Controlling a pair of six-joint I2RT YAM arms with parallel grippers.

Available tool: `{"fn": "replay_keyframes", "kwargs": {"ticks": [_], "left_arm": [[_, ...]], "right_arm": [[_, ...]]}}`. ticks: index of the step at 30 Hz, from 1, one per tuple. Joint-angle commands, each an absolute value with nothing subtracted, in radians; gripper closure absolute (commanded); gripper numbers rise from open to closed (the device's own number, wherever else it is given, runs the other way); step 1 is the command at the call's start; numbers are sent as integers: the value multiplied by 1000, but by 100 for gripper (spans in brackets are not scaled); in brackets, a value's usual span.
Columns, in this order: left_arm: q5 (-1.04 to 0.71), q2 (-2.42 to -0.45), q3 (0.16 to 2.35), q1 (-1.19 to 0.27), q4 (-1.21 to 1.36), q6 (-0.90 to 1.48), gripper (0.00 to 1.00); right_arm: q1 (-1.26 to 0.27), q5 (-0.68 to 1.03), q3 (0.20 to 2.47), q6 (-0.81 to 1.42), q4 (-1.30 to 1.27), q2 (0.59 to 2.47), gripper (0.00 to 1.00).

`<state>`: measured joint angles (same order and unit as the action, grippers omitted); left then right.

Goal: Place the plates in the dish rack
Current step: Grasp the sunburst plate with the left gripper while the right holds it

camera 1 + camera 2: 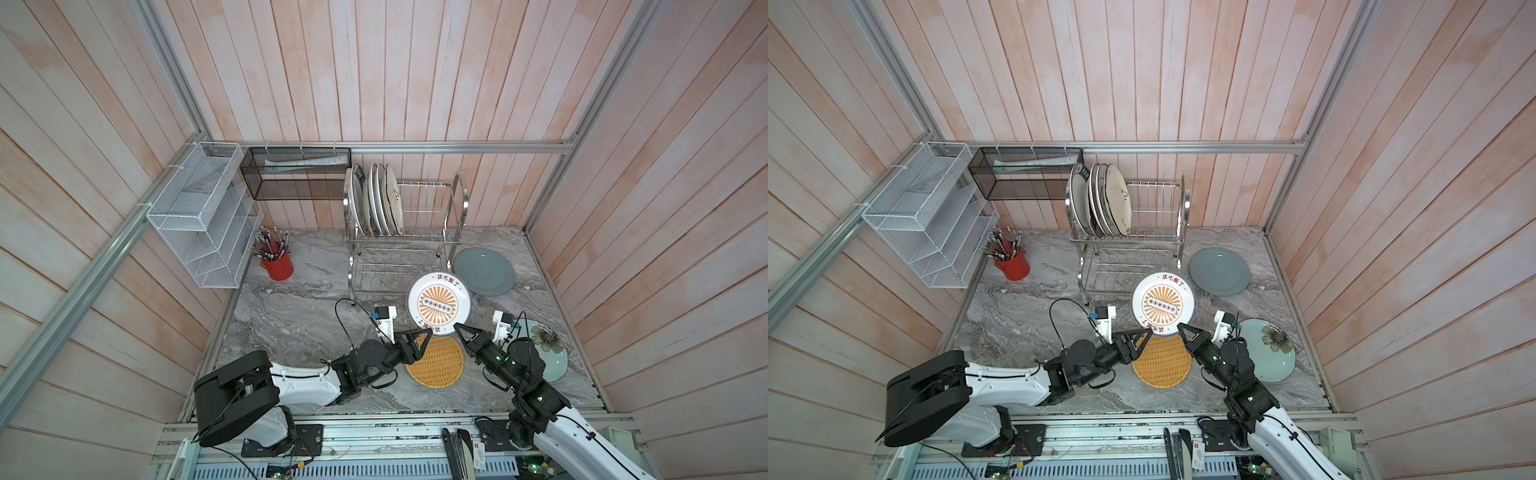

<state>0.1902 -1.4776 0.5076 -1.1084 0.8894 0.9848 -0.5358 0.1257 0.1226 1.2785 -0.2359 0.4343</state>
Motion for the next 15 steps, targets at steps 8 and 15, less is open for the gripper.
{"fn": "replay_keyframes", "kwargs": {"ticks": [8,15], "left_arm": [[283,-1639,634,-1084,979,1019,60],[255,-1672,615,-1080,1138,1027,100]], "right_arm": [[-532,159,168,1273,-240,391,100],[-532,175,176,1254,-233,389,100]]}}
